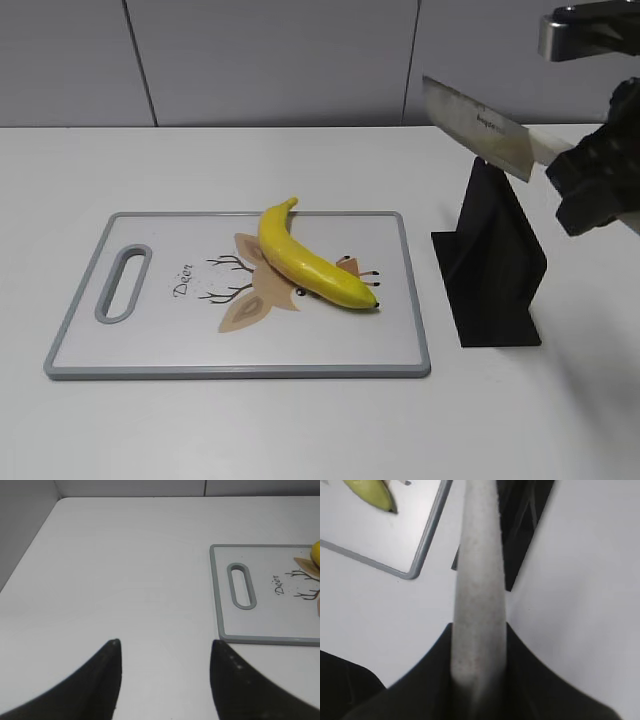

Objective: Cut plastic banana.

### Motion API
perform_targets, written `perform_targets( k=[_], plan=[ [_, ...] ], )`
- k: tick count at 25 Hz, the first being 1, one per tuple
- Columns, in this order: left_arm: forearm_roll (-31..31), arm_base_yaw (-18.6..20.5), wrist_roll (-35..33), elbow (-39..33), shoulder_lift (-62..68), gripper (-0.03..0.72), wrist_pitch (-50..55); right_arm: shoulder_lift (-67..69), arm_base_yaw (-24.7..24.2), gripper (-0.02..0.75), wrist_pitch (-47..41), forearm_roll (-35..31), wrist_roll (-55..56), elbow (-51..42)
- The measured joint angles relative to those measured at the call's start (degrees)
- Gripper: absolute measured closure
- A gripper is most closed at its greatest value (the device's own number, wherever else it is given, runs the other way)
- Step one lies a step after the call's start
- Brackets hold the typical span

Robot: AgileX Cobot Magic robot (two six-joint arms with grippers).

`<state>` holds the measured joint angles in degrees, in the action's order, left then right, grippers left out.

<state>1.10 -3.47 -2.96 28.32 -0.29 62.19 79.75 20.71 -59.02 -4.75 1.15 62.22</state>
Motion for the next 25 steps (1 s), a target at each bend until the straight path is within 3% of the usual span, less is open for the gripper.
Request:
perform_targets(
  k=[7,16,20,25],
  plan=[
    [-3.0,0.0,-6.2,1.8,6.3,0.144,-0.4,0.0,0.0,0.555,-0.9,-2.0,-15.9,6.3],
    [-15.2,-0.1,-23.5,7.1,25.3,0.144,-9.2,7.7,-0.7,0.555,-7.3,-3.9,-37.5,15.6],
    [-20.1,-2.8,-34.9,12.4,35.3,0.144,-10.6,11.1,-0.7,0.555,-7.9,-7.2,-49.7,18.5],
    [-21.3,-8.5,-46.9,21.2,49.2,0.144,-10.2,16.2,-0.7,0.555,-8.1,-8.1,-55.6,22.5]
  ],
)
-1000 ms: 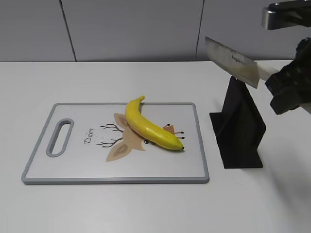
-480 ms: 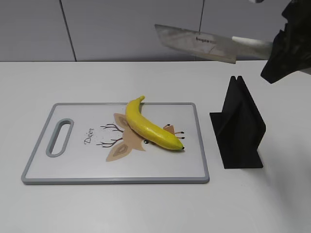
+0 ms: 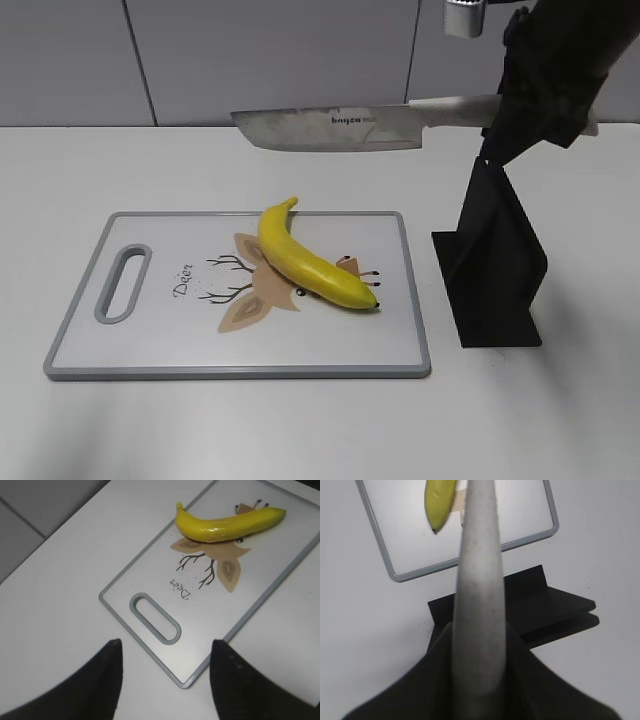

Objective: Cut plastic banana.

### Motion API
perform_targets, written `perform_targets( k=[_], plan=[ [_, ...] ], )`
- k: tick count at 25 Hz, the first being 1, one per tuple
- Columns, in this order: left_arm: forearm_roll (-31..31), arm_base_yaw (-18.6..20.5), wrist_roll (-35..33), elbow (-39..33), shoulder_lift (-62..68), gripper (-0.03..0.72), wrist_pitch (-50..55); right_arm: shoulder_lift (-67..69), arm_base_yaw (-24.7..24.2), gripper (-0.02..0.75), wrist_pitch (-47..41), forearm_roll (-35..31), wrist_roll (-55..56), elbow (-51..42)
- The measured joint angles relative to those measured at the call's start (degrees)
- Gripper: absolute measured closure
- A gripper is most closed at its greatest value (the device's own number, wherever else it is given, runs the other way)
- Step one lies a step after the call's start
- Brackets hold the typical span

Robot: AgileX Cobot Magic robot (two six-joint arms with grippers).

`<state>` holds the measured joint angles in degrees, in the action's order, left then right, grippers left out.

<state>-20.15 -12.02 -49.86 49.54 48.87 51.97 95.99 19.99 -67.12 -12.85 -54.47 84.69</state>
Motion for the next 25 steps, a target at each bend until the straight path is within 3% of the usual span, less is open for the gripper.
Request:
perform_targets(
  k=[12,19,25],
  plan=[
    [-0.4,-9.3,-22.4,22.8,34.8,0.144,2.2,6.1,0.0,0.555,-0.3,-2.8,-14.1,5.3],
    [-1.1,-12.3,-24.9,31.8,47.1,0.144,1.9,8.4,0.0,0.555,0.2,-6.4,-17.3,5.7],
    [-1.5,-12.5,-25.2,32.8,51.8,0.175,1.7,9.3,0.0,0.555,1.6,-7.9,-18.4,5.7]
  ],
)
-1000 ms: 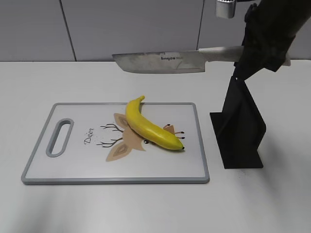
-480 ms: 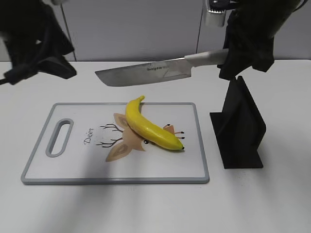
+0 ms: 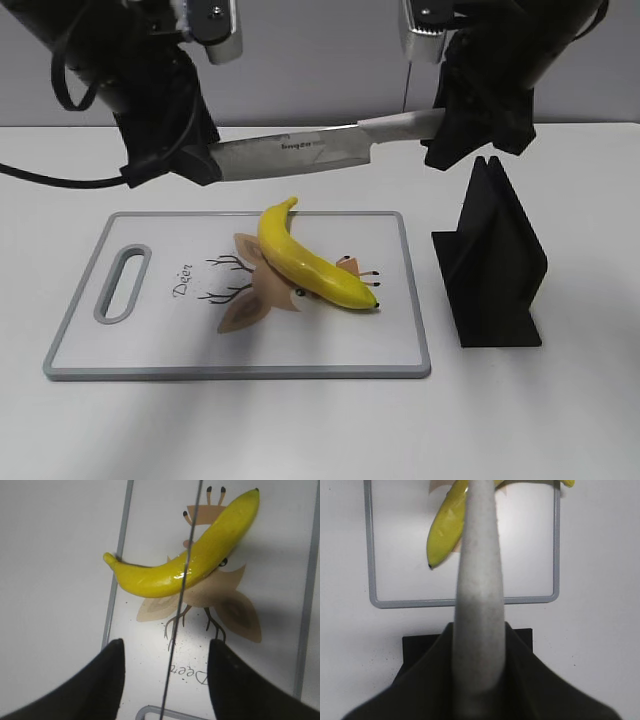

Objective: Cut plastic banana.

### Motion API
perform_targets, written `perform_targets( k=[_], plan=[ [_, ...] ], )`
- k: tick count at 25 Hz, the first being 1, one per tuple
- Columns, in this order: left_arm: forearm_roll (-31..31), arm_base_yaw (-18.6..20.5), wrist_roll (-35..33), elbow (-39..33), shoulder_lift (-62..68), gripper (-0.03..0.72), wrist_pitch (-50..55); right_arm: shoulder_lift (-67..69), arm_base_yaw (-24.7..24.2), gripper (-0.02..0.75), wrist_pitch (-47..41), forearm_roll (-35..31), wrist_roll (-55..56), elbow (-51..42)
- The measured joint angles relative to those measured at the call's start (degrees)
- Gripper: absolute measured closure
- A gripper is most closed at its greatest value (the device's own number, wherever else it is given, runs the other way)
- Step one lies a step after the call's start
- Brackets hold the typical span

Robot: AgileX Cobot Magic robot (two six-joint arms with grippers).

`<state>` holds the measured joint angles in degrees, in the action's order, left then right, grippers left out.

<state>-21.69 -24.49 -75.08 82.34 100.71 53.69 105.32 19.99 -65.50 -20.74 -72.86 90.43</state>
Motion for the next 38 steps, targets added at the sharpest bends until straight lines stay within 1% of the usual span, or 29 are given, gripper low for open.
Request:
perform_targets(
  k=[2,4,5,6,7,8,9,10,13,21,26,32,38],
  plan=[
    [-0.1,0.0,0.0,0.0,0.7,0.22,-1.2,0.3,0.0,0.555,0.3,-1.6,-0.6,0.0],
    [-0.4,0.0,0.0,0.1,1.2,0.305,-2.3,0.9,-0.1,0.555,0.4,-3.3,-1.5,0.0],
    [-0.5,0.0,0.0,0.1,1.3,0.364,-2.2,1.3,-0.1,0.555,0.5,-3.9,-1.5,0.1],
    [-0.6,0.0,0.0,0.1,1.6,0.468,-2.0,1.7,-0.1,0.556,0.8,-4.3,-1.6,0.1],
    [-0.6,0.0,0.0,0.1,1.8,0.548,-1.7,2.1,-0.1,0.556,1.1,-4.6,-1.6,0.1],
    [-0.5,0.0,-0.1,0.2,2.0,0.612,-1.3,2.5,-0.2,0.556,1.2,-4.8,-1.7,0.1],
    [-0.4,0.0,-0.3,0.2,2.2,0.647,-0.8,2.8,-0.2,0.556,1.5,-4.7,-2.1,0.1],
    [-0.4,0.0,-0.4,0.2,2.4,0.663,-0.6,2.9,-0.2,0.556,1.8,-4.5,-2.3,0.1],
    [-0.4,-0.1,-0.5,0.2,2.6,0.685,-0.4,3.0,-0.5,0.556,2.9,-4.0,-3.0,0.1],
    [-0.6,0.0,-0.6,0.2,3.8,0.69,-0.8,6.1,-0.5,0.555,4.3,-2.7,-3.4,0.2],
    [-2.8,0.1,-0.3,0.2,5.8,0.69,-0.6,10.0,-0.5,0.555,4.4,0.5,-3.6,0.3],
    [-4.2,0.1,2.0,0.2,8.7,0.69,1.4,13.3,-0.5,0.554,4.4,1.4,-4.2,0.3],
    [-5.2,0.1,3.6,0.2,9.7,0.69,1.5,13.9,-0.5,0.553,4.9,2.1,-4.4,0.3]
  ],
)
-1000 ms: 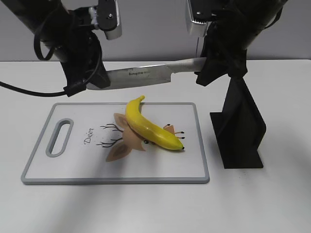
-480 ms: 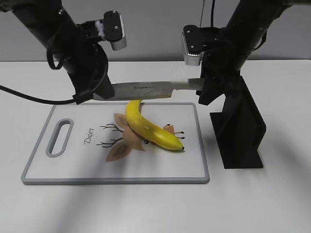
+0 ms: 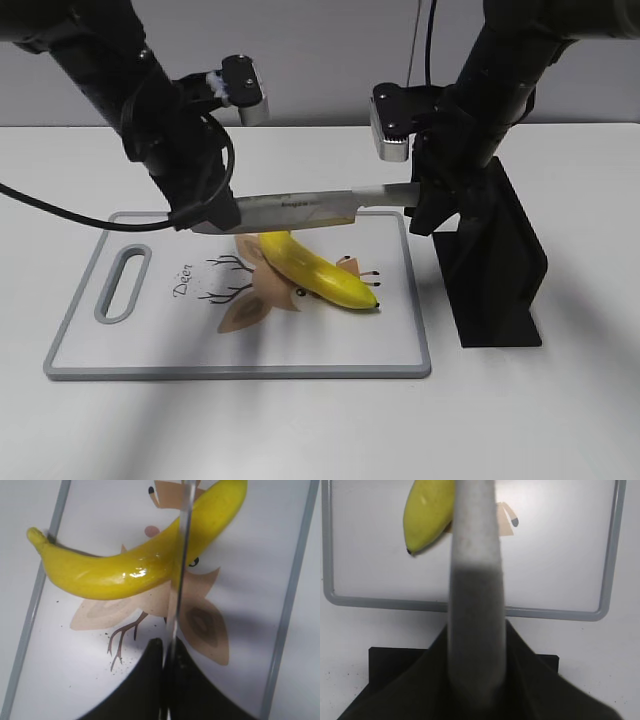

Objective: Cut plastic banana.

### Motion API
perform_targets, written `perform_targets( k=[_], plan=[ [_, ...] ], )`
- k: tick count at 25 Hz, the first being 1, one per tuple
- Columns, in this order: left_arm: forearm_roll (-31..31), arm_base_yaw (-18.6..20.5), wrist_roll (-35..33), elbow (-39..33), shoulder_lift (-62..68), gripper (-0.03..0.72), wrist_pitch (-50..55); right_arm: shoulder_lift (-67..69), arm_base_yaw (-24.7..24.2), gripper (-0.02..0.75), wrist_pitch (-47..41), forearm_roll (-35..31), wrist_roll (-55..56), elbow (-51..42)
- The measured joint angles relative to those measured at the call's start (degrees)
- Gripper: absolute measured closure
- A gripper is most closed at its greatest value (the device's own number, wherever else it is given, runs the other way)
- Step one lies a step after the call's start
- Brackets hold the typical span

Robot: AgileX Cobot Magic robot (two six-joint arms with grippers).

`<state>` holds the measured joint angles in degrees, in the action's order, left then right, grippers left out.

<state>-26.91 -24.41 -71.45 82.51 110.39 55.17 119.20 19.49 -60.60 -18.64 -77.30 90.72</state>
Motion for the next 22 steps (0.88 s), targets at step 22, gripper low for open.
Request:
perform_targets(
  k=[22],
  plan=[
    [-4.7,0.4,0.0,0.8,7.7,0.688,-2.2,7.3,-0.1,0.549,3.6,3.7,-0.4,0.7]
  ],
)
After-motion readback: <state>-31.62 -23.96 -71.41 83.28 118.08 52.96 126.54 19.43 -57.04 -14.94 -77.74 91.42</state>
